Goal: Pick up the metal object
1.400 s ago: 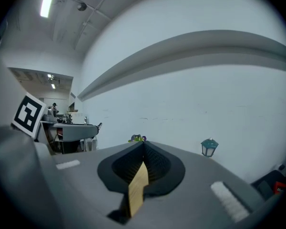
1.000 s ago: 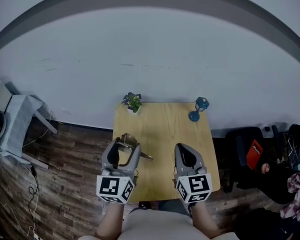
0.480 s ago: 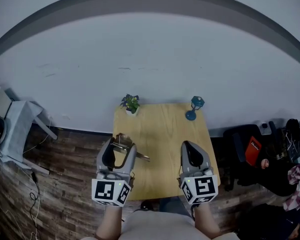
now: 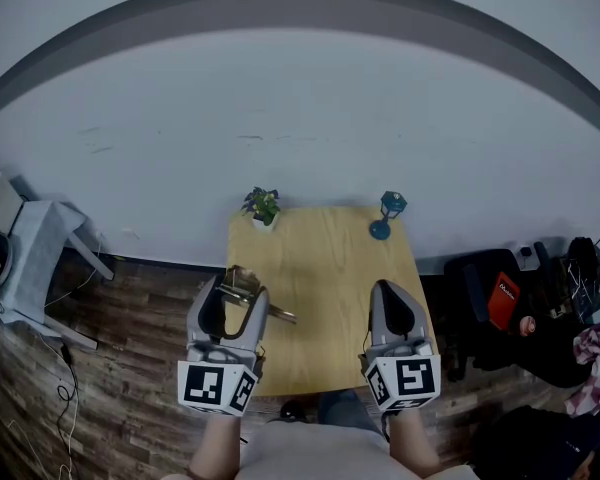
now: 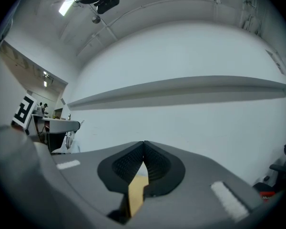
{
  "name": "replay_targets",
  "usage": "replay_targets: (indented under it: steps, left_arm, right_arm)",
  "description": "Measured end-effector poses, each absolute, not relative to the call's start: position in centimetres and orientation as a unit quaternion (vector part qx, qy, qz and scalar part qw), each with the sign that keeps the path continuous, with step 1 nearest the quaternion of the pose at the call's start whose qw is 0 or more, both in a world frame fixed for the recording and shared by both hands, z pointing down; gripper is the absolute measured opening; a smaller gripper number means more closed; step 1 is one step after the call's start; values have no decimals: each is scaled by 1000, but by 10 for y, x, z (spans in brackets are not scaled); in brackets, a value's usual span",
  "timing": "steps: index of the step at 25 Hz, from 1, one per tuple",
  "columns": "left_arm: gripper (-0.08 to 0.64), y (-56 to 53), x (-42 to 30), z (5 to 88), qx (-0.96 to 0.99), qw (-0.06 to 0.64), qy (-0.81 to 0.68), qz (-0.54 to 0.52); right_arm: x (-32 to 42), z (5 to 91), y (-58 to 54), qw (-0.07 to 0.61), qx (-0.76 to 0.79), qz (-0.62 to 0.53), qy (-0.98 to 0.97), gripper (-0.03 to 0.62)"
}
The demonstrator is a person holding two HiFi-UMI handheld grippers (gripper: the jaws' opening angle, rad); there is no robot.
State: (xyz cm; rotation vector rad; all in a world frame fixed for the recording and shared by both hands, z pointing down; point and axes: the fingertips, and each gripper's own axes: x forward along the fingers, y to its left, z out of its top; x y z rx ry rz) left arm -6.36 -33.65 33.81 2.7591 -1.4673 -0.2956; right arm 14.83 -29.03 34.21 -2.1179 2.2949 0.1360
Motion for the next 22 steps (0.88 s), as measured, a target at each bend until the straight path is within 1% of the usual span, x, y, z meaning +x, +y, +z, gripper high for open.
replay_targets:
  steps: [22]
  left_arm:
    - [301,-318,-61,334,888,-5,-448,-100]
  right_arm:
    - [145,339,-269,8,-682,50,729,2]
